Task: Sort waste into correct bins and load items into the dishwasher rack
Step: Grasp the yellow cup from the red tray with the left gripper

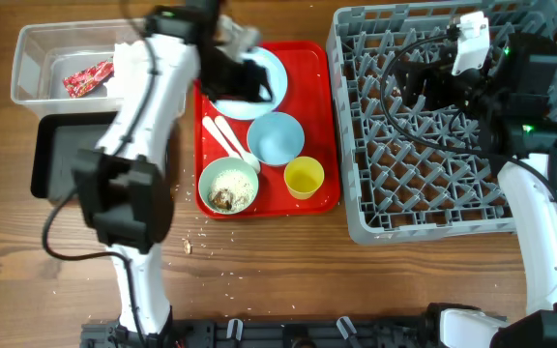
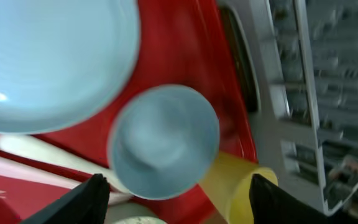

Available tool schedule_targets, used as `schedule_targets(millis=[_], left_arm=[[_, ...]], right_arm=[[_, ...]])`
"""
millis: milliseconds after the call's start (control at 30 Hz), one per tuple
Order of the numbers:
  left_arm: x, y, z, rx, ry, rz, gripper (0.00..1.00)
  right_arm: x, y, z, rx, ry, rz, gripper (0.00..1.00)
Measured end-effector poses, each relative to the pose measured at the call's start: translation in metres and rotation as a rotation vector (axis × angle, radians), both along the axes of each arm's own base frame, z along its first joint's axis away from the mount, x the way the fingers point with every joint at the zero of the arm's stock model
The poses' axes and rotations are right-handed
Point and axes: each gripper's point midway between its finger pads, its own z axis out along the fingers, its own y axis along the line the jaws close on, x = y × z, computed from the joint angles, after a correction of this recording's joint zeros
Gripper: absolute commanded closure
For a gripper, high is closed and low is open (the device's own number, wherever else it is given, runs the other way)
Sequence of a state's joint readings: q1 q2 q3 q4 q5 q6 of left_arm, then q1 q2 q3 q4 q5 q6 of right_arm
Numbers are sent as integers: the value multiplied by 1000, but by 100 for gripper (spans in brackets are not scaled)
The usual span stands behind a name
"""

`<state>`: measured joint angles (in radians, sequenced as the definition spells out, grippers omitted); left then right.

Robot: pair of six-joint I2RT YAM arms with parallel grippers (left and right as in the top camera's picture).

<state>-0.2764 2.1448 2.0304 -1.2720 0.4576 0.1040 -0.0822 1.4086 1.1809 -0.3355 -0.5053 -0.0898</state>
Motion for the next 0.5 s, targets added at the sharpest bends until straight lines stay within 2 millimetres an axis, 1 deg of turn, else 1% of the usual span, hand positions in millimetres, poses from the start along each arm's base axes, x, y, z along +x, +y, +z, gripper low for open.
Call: schedule_targets(millis=[67, 100, 167, 200, 267, 367, 500], left_arm=[[-21, -24, -9, 23, 26, -81, 31], [-29, -32, -17, 39, 37, -109, 30], [-42, -37, -37, 117, 60, -126, 31], [-52, -38, -50, 169, 80, -142, 32], [-65, -41, -64, 223, 108, -162, 32], [-76, -47, -68, 258, 118, -185, 33], [-75, -43, -69, 270, 120, -175, 33]], right_arm=[[-1, 0, -2, 3, 13, -1, 0], [-2, 0, -4, 4, 21, -2, 0], [-4, 0, -6, 6, 33, -2, 0], [-5, 0, -7, 8, 39, -3, 0], [-5, 0, -8, 9, 44, -3, 0], [-6, 0, -9, 9, 49, -3, 0], [-6, 0, -9, 9, 49, -3, 0]])
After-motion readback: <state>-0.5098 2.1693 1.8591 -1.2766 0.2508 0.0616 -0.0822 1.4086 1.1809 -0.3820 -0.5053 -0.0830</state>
